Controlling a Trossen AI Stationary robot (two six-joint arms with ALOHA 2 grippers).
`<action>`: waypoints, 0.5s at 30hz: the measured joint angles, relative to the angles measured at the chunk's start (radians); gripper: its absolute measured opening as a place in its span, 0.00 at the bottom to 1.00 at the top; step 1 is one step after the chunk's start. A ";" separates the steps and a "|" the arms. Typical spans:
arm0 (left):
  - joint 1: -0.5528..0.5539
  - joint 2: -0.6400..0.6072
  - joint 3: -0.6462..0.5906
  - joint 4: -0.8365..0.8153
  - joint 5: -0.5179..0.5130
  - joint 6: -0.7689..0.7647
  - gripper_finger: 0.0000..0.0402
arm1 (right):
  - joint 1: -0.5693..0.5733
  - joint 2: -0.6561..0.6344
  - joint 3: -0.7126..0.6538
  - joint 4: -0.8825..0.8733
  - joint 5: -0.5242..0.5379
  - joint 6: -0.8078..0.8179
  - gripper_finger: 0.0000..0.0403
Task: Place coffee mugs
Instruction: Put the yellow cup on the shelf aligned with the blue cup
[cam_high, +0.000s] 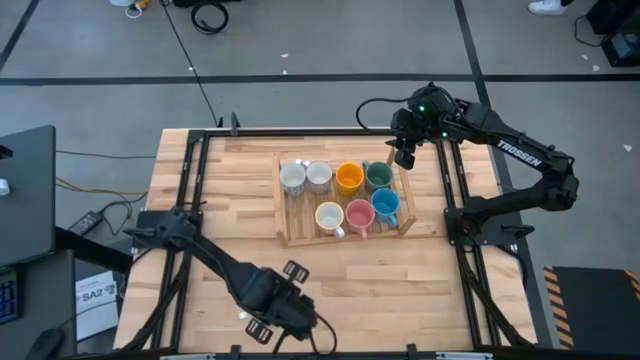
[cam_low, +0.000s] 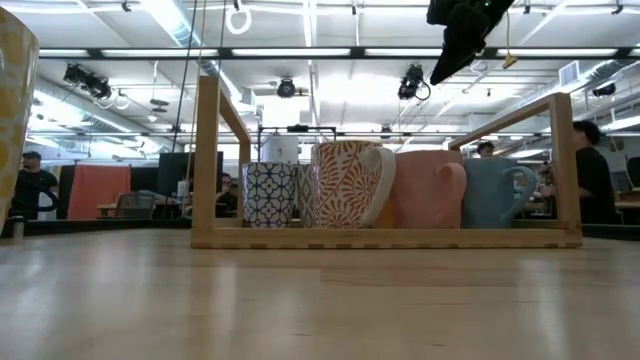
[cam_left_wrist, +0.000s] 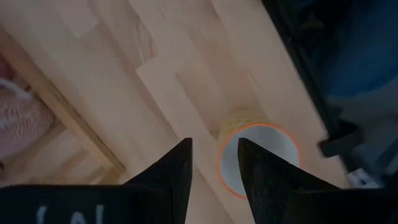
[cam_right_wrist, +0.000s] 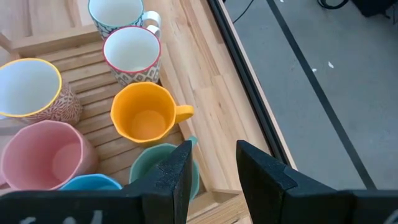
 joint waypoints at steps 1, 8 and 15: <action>0.000 0.010 0.000 0.000 0.000 0.022 0.34 | 0.000 0.000 0.000 0.000 0.000 0.000 0.33; 0.000 0.075 0.000 -0.001 0.004 0.179 0.34 | 0.000 0.000 0.000 0.000 0.000 0.000 0.33; -0.001 0.114 -0.005 -0.001 0.018 0.254 0.34 | 0.000 0.000 0.000 0.000 0.000 0.000 0.33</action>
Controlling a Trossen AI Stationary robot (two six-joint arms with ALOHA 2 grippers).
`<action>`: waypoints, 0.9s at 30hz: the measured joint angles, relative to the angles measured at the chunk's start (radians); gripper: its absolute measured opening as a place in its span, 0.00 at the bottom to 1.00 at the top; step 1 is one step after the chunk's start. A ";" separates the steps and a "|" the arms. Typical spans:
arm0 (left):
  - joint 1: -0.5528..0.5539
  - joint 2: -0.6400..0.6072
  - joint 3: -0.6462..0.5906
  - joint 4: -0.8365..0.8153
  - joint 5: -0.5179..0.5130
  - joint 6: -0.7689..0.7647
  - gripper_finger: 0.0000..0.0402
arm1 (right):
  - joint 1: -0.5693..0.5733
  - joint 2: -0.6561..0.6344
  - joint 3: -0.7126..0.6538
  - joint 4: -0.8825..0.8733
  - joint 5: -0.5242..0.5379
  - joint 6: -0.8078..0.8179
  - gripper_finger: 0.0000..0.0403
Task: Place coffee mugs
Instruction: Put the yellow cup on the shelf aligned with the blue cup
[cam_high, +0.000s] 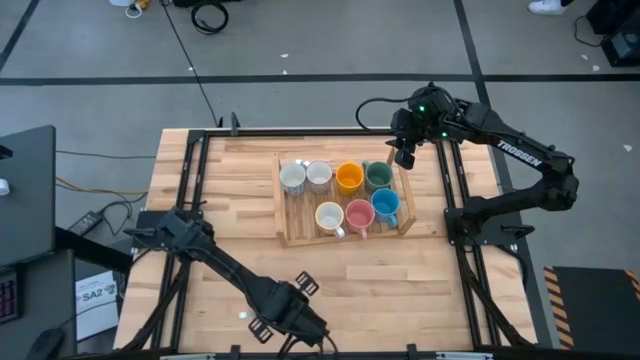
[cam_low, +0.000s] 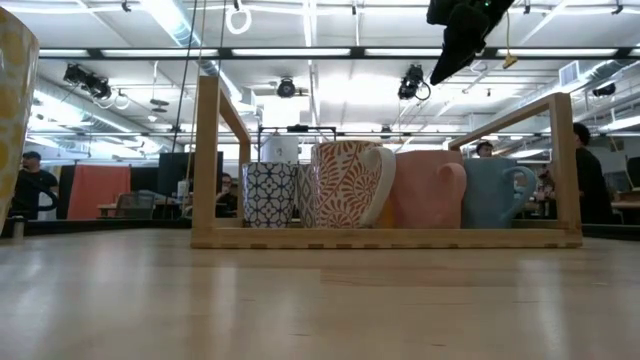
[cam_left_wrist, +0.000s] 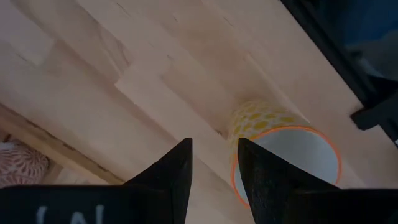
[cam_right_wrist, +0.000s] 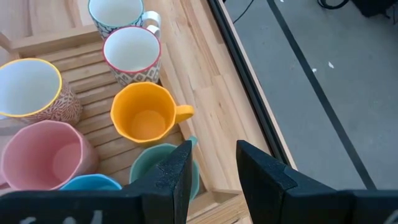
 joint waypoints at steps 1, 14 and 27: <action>-0.001 0.000 -0.014 0.001 0.004 -0.001 0.34 | 0.000 0.000 0.000 0.000 0.000 0.000 0.33; -0.021 -0.006 -0.196 0.000 0.055 0.004 0.34 | 0.000 0.000 0.000 0.000 0.000 -0.011 0.33; -0.021 -0.006 -0.291 0.065 0.054 0.049 0.32 | 0.000 0.000 0.000 0.000 0.001 -0.011 0.33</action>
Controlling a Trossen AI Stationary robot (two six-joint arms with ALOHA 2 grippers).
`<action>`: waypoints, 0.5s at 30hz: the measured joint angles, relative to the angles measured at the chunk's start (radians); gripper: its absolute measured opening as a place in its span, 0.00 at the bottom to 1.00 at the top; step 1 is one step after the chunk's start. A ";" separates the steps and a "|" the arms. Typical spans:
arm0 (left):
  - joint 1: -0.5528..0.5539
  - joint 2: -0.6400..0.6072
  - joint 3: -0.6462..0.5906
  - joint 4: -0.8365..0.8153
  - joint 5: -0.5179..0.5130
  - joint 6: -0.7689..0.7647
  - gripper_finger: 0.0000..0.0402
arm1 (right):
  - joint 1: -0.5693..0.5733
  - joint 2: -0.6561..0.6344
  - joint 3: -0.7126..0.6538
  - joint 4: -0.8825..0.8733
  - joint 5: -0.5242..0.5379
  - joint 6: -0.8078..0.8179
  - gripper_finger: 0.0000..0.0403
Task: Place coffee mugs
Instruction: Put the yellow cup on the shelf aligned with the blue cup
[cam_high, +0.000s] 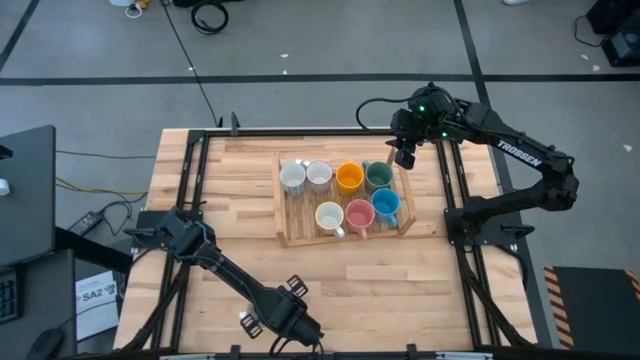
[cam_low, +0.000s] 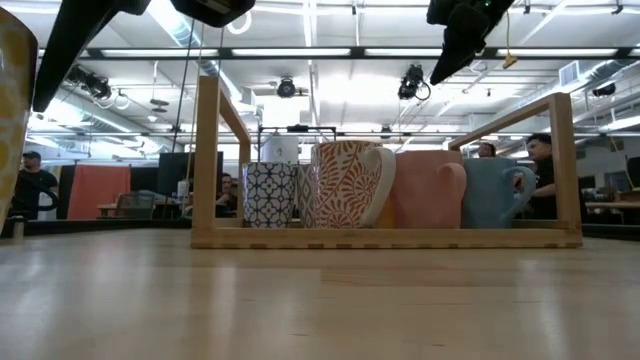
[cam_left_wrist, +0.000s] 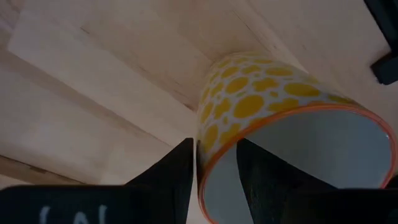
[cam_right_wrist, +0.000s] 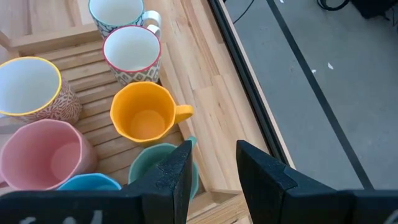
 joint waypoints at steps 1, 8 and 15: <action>0.000 0.000 0.000 0.000 0.000 0.000 0.31 | 0.000 0.000 0.000 0.000 0.000 0.000 0.33; 0.000 0.000 0.000 -0.002 -0.001 -0.030 0.15 | 0.000 0.000 0.000 0.000 0.000 0.000 0.33; 0.001 0.000 0.000 -0.003 -0.001 -0.032 0.07 | 0.000 0.000 0.000 0.000 0.000 0.000 0.33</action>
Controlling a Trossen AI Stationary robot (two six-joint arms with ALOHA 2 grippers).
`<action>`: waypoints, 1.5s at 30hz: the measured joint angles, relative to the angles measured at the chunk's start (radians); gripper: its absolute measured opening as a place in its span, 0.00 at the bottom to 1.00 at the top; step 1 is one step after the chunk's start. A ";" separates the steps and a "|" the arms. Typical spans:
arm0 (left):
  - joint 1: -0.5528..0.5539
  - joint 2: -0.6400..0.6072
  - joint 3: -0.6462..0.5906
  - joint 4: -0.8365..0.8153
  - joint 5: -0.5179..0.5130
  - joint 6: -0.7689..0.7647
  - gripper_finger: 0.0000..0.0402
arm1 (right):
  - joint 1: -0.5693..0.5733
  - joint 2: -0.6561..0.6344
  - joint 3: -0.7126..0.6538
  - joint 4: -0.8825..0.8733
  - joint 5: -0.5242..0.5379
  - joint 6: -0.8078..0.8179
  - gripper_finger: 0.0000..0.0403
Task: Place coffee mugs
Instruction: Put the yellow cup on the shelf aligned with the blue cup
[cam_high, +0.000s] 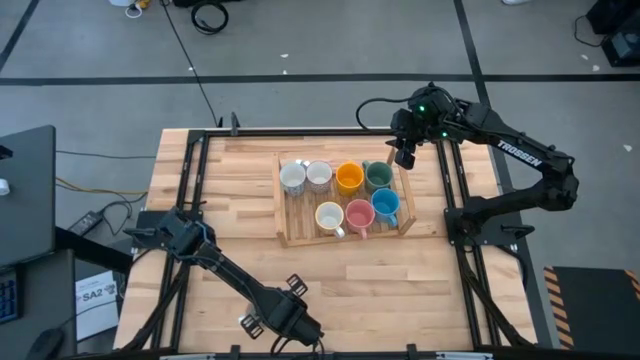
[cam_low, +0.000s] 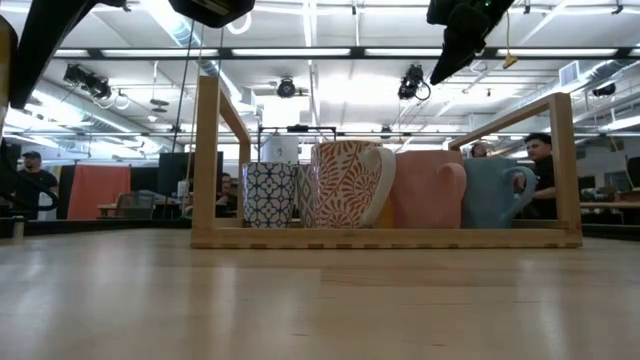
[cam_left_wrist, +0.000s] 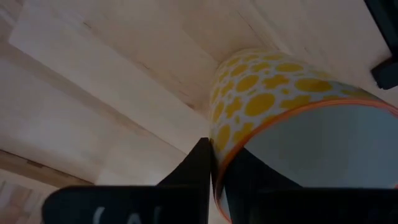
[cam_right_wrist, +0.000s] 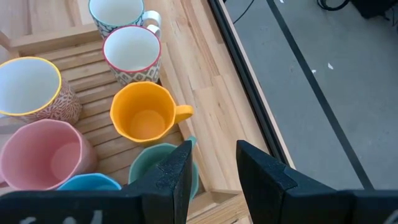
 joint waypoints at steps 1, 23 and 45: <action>0.000 0.000 0.000 0.000 0.000 0.000 0.07 | 0.000 0.000 0.000 0.000 0.000 0.000 0.33; 0.157 -0.017 0.256 -0.063 0.038 -0.358 0.07 | 0.001 -0.125 0.000 -0.007 -0.051 0.027 0.33; 0.504 -0.026 0.314 -0.063 0.099 -0.554 0.07 | 0.146 -0.238 0.000 -0.055 -0.175 0.027 0.33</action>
